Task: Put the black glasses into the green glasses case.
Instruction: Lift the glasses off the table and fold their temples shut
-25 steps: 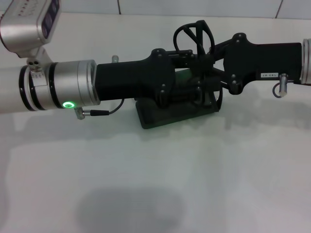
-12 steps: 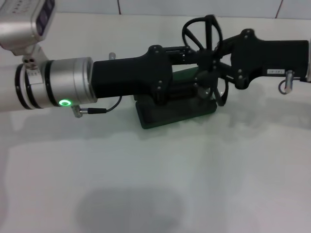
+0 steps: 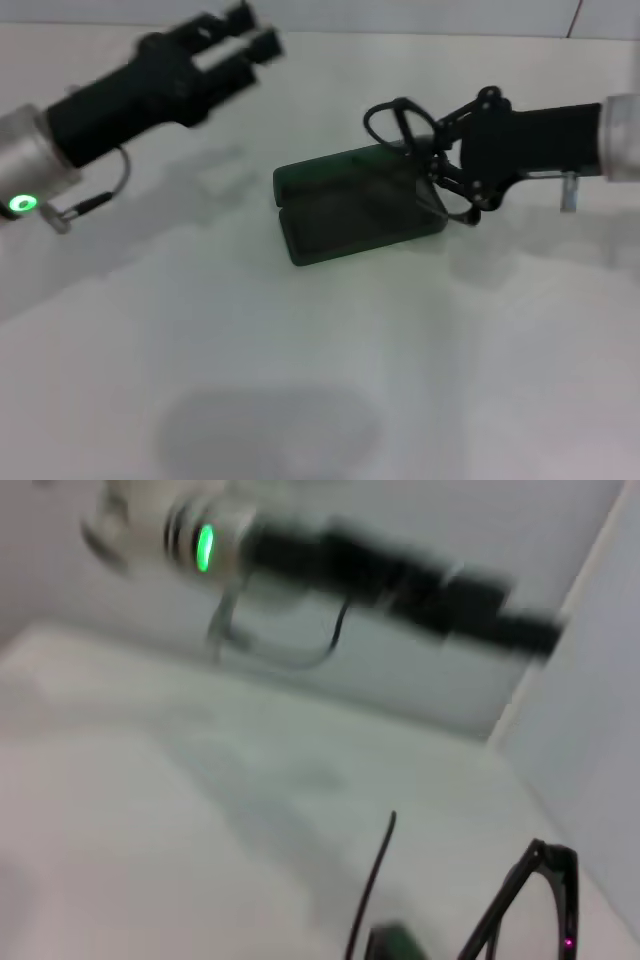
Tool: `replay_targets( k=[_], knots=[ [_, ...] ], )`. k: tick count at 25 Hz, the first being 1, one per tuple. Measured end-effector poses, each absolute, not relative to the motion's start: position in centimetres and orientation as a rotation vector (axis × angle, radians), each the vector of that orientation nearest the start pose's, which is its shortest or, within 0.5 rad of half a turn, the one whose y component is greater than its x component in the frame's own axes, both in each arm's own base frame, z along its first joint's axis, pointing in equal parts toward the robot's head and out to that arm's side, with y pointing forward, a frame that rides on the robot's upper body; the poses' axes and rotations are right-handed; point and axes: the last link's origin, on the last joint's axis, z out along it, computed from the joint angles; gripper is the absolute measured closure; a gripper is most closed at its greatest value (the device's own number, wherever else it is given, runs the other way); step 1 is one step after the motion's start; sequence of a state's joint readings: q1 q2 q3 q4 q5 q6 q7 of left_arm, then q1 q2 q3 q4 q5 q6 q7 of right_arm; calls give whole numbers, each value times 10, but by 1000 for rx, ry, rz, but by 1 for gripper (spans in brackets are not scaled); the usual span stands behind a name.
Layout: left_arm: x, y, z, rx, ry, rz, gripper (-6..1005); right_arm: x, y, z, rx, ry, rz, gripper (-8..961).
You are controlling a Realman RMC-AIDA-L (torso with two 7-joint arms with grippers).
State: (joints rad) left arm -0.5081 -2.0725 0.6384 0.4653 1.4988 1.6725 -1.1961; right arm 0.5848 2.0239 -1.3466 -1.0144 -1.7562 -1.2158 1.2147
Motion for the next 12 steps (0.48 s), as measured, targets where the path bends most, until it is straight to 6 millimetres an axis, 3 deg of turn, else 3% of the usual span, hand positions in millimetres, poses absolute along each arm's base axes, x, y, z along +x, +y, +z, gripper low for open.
replay_targets(
  k=[3,7,12],
  knots=[
    [-250,328,36,-2232,-532,-1355,439,142,378,-33,-2669,-510,179,845],
    [-251,327,35,-2225,-539,-1358,439,139,375,-42,-2638,-556,124,845],
    [-246,325,31,-2293,-523,-1356,440,138,381,-22,-2669,-394,285,845]
  ],
)
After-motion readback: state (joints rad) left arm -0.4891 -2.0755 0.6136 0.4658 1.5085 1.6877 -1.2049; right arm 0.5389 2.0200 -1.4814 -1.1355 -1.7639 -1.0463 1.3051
